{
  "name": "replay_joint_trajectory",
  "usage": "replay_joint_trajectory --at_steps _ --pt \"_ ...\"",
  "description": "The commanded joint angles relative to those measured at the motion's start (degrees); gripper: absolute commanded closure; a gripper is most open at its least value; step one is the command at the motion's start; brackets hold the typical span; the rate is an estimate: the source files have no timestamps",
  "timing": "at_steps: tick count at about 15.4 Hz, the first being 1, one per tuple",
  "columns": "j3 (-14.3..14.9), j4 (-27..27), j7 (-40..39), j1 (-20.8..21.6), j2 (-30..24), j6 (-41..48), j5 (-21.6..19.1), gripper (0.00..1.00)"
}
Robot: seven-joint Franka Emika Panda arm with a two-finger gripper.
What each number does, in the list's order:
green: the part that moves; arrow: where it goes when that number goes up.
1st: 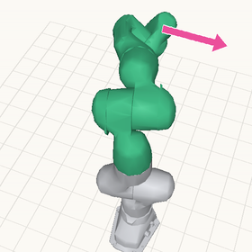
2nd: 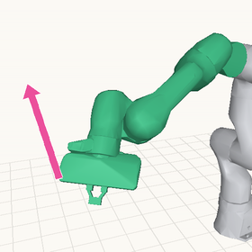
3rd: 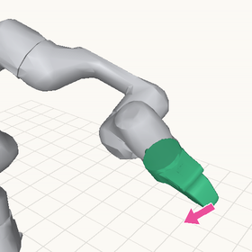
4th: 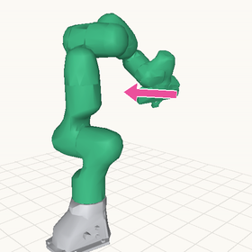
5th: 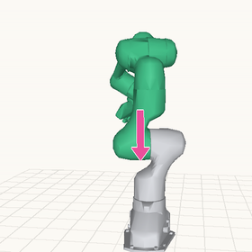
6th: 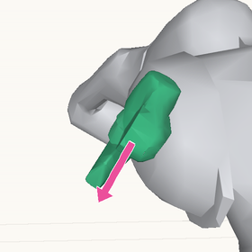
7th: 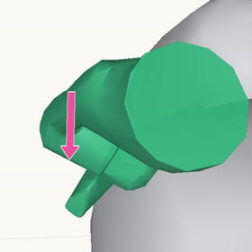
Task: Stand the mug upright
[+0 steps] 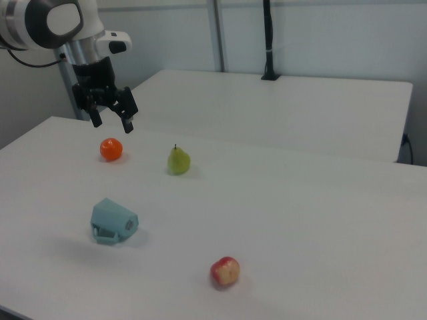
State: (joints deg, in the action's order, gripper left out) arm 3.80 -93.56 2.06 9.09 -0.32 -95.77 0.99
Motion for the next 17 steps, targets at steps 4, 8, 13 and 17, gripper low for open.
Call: replay_joint_trajectory --at_steps 4,8,13,17 --pt "0.69 -0.83 -1.09 0.67 -0.82 2.16 0.16 0.00" --pt "0.60 -0.83 -1.09 0.58 -0.82 2.08 0.25 0.00" --pt "0.42 -0.75 -0.75 1.11 -0.65 1.81 0.25 0.00" --pt "-1.50 -0.83 0.13 1.99 -0.38 1.55 0.77 0.00"
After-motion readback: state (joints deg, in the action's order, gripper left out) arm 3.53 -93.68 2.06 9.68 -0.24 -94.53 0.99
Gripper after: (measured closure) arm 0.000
